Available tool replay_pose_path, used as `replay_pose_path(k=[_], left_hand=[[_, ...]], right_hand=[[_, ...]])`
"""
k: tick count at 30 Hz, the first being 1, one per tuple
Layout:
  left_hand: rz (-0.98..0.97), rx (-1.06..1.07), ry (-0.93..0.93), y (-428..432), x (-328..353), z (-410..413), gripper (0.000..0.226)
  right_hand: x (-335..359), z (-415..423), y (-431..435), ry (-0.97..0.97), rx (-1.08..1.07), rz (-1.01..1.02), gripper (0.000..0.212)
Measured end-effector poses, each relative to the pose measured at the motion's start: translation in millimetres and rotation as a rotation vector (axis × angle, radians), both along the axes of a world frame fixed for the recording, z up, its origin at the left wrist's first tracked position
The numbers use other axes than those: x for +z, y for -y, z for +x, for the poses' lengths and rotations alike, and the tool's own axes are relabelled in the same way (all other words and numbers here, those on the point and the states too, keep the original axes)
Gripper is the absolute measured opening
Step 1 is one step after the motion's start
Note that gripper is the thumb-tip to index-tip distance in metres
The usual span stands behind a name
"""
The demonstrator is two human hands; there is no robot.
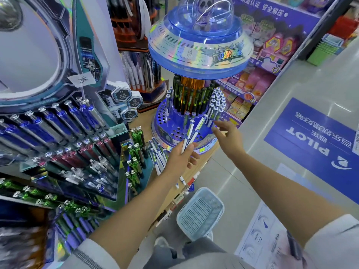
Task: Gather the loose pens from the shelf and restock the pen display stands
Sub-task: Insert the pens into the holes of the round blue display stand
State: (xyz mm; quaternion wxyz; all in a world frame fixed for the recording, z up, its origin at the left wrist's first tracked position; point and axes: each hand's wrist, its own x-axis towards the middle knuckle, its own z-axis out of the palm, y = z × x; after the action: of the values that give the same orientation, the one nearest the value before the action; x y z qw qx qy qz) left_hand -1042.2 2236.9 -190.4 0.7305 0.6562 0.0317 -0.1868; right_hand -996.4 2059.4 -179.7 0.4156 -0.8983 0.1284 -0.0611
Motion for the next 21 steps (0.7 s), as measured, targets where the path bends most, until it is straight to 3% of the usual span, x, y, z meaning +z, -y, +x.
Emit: replay_pose_path(k=[2,7,11,13,17,21], left_hand=[[0.005,-0.005,0.007,2.1,0.9,-4.4,0.021],[0.081,-0.092,0.036,10.7,-0.8,-10.3,0.025],[0.218,0.049,0.155,11.9,-1.8,-6.2,0.019],[0.336,0.153,0.185,3.8,-6.1,-2.1,0.023],[0.408,0.222,0.231,-8.9,-11.8,4.2,0.030],[0.397,0.187,0.180,-7.5,-4.0,5.1,0.033]], right_hand=[[9.7,-9.4,-6.5,0.051,0.029,0.100,0.030],[18.0,-26.6,-16.0,-0.122,0.371,0.349,0.043],[10.8,-28.4,-14.4,-0.022,0.261,0.358,0.035],[8.0,-29.7,-16.3,-0.001,0.224,0.315,0.033],[-8.2,-33.7,-23.3,-0.096,0.431,-0.012,0.030],[-14.5,-30.4,-15.8,-0.091,0.412,-0.054,0.020]])
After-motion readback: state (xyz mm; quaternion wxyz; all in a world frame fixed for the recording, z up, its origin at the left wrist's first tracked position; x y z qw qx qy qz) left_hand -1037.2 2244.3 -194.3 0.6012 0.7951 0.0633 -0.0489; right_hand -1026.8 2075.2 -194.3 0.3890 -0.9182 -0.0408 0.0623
